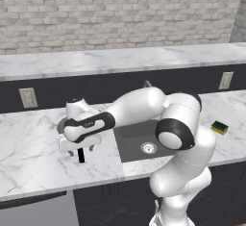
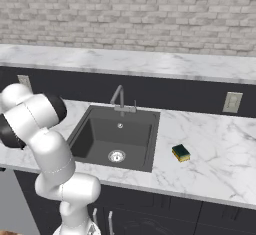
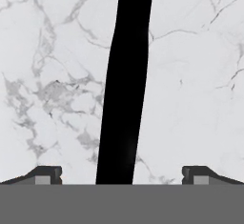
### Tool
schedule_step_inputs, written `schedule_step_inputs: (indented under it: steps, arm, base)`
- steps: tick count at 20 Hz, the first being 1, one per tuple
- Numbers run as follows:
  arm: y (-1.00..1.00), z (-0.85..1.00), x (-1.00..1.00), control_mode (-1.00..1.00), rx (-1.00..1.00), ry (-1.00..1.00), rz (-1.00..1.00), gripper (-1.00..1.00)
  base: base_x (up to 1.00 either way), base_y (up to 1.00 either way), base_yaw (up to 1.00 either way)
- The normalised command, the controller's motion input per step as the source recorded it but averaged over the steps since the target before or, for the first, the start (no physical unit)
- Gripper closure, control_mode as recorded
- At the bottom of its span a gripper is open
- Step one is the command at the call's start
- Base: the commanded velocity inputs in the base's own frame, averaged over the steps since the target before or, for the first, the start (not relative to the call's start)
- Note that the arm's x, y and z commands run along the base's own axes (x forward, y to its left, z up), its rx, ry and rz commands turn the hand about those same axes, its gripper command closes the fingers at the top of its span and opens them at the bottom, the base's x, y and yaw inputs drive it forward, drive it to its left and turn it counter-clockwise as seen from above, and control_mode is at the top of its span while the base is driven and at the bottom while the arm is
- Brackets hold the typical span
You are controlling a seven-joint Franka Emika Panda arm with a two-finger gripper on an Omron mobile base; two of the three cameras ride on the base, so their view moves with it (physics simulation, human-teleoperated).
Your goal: Pick the pan and sponge and place them into the sink. Then turn on the water.
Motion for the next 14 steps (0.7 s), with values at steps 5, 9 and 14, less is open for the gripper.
schedule_step_inputs:
  steps: [5,9,14]
  arm:
    - [0.0,-0.11,0.0,-1.0,0.0,-0.01,0.0,-1.0]
    - [0.02,-0.11,0.0,-1.0,0.0,-0.01,0.0,-1.0]
    - [0.05,-0.13,0.0,-1.0,0.0,-0.03,0.0,-1.0]
  base:
    - [0.0,0.0,0.0]
    - [0.0,0.0,0.0]
    - [0.0,0.0,0.0]
